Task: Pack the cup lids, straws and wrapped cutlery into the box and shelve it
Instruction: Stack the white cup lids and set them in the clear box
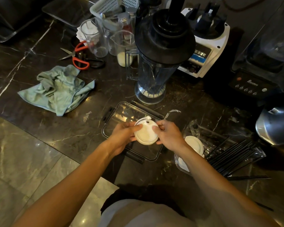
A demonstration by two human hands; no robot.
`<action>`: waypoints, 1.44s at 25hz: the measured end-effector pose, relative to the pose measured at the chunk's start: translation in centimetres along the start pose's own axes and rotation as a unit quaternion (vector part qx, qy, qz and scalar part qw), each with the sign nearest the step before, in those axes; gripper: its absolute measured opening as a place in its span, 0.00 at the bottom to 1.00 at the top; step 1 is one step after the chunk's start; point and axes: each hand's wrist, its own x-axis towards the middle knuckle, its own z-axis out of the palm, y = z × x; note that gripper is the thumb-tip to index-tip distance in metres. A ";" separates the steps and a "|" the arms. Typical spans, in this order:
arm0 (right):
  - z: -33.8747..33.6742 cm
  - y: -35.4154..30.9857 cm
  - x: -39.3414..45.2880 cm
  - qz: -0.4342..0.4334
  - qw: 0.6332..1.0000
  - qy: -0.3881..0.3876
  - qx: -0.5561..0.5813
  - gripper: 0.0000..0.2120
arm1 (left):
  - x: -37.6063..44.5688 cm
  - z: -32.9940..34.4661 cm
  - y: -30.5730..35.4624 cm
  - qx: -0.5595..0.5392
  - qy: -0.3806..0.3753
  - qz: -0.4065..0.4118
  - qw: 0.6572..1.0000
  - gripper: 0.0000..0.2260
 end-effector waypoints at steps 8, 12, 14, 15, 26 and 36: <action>1.9 1.4 1.3 0.018 0.981 0.046 -0.189 0.11 | 2.4 -0.9 -2.7 0.384 0.068 0.152 0.908 0.10; 2.6 1.8 1.4 -0.005 0.968 0.070 -0.242 0.13 | 2.5 -0.8 -2.9 0.469 0.080 0.180 0.861 0.14; 3.0 1.9 1.3 -0.026 0.959 0.084 -0.269 0.13 | 2.4 -0.7 -3.3 0.508 0.108 0.199 0.831 0.19; 3.0 1.7 1.0 -0.034 0.953 0.092 -0.286 0.13 | 2.2 -0.6 -3.4 0.523 0.122 0.198 0.820 0.21; -9.0 5.6 -8.5 -0.004 0.955 0.260 -0.145 0.08 | -0.3 8.8 -0.9 0.481 -0.010 0.268 0.835 0.12; -7.3 10.8 -7.1 0.121 0.953 0.095 -0.260 0.21 | -0.7 14.6 -3.9 0.643 -0.093 0.241 0.721 0.22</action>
